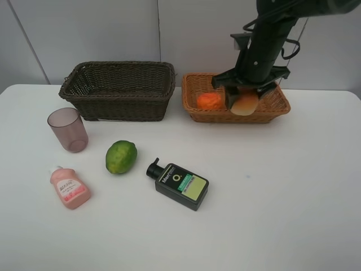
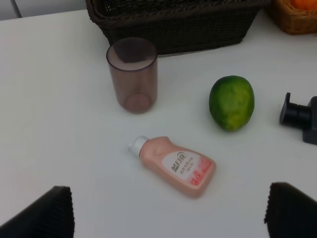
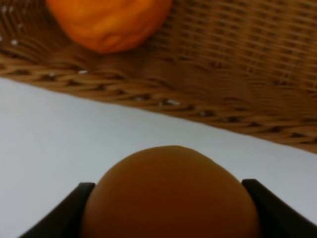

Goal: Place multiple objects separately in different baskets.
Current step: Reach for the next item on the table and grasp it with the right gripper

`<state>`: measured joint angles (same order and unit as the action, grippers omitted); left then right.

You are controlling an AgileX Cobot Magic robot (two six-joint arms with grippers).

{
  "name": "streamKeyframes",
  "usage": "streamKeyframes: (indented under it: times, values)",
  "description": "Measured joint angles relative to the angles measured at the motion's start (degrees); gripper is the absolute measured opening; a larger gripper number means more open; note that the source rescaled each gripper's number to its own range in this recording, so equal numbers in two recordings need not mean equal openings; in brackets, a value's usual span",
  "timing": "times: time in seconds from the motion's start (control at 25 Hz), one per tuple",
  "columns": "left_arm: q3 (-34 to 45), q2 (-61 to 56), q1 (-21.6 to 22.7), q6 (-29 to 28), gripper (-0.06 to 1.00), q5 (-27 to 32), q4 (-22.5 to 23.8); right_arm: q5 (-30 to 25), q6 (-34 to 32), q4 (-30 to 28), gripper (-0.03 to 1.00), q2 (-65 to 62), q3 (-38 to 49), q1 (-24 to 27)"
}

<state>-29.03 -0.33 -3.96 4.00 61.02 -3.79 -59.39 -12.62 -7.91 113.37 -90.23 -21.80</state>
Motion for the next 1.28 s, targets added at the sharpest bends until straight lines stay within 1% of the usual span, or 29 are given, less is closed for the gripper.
streamKeyframes:
  times: [0.12,0.24,0.32,0.4,0.52,0.6,0.88,1.16,1.2,1.24,1.28]
  values:
    - [0.0,0.0,0.0,0.0,1.00,0.0,0.0,3.7,0.2,0.0,0.01,0.0,-0.2,3.3]
    - [0.0,0.0,0.0,0.0,1.00,0.0,0.0,10.6,0.2,-0.1,0.01,0.0,-0.2,5.5]
    - [0.0,0.0,0.0,0.0,1.00,0.0,0.0,15.9,0.2,-0.2,0.01,0.0,-0.2,6.5]
    - [0.0,0.0,0.0,0.0,1.00,0.0,0.0,20.1,0.2,-0.7,0.01,0.2,-0.2,7.0]
    - [0.0,0.0,0.0,0.0,1.00,0.0,0.0,24.6,0.2,-1.3,0.01,1.7,-0.3,7.5]
    - [0.0,0.0,0.0,0.0,1.00,0.0,0.0,26.3,0.2,-1.3,0.01,3.6,-0.3,7.8]
    - [0.0,0.0,0.0,0.0,1.00,0.0,0.0,29.5,0.2,-1.3,0.01,9.2,-0.3,7.9]
    - [0.0,0.0,0.0,0.0,1.00,0.0,0.0,30.2,0.2,-1.3,0.01,10.8,-0.3,8.0]
    - [0.0,0.0,0.0,0.0,1.00,0.0,0.0,30.2,0.2,-1.3,0.06,10.8,-0.3,8.0]
    - [0.0,0.0,0.0,0.0,1.00,0.0,0.0,30.1,0.2,-1.3,0.17,10.8,-0.3,8.0]
    - [0.0,0.0,0.0,0.0,1.00,0.0,0.0,30.0,0.2,-1.3,0.37,10.8,-0.3,8.0]
